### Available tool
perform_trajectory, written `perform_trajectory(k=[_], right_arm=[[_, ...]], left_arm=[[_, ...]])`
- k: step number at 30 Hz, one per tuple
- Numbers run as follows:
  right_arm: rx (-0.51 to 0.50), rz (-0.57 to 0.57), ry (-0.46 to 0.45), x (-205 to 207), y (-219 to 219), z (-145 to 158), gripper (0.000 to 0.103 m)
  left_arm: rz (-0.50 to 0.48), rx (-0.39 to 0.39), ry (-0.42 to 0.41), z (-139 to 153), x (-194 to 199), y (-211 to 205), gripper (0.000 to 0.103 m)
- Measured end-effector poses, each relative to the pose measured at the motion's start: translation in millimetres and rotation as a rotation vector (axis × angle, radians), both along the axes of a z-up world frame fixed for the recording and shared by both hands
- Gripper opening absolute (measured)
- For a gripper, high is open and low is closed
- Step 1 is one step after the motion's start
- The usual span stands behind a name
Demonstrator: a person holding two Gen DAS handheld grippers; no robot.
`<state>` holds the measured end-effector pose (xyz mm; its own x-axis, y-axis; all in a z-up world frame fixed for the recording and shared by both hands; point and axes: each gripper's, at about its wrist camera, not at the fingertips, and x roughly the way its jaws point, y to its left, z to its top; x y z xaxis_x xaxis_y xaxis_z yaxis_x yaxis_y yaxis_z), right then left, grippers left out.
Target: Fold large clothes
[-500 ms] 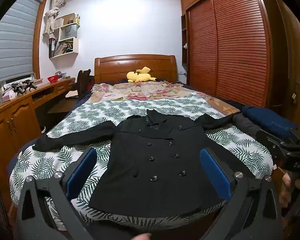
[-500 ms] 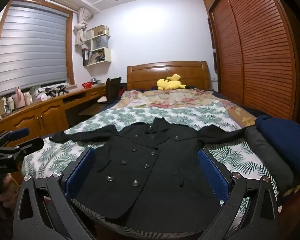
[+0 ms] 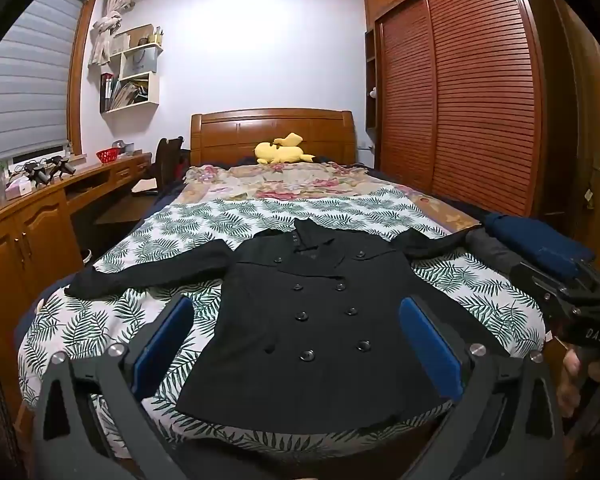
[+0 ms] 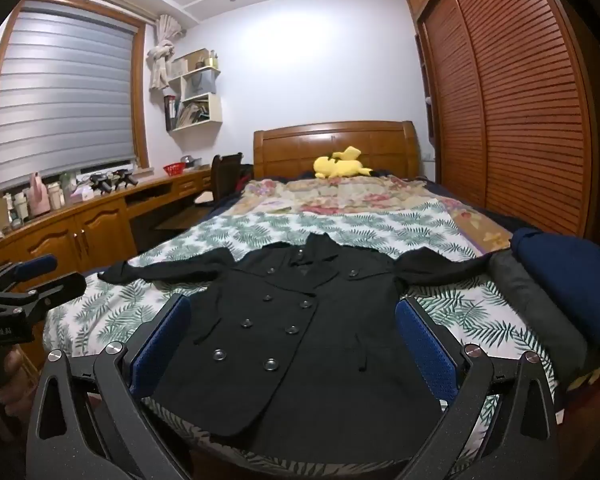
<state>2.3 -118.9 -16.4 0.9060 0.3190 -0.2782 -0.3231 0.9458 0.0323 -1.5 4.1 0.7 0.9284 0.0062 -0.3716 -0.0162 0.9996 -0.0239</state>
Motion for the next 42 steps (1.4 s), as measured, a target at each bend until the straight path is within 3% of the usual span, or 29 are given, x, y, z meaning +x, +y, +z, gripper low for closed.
perform_trajectory(k=[42], right_arm=[[0.001, 0.001, 0.004, -0.4, -0.2, 1.4, 0.103]], left_arm=[[0.005, -0.009, -0.001, -1.6, -2.1, 2.6, 0.103]])
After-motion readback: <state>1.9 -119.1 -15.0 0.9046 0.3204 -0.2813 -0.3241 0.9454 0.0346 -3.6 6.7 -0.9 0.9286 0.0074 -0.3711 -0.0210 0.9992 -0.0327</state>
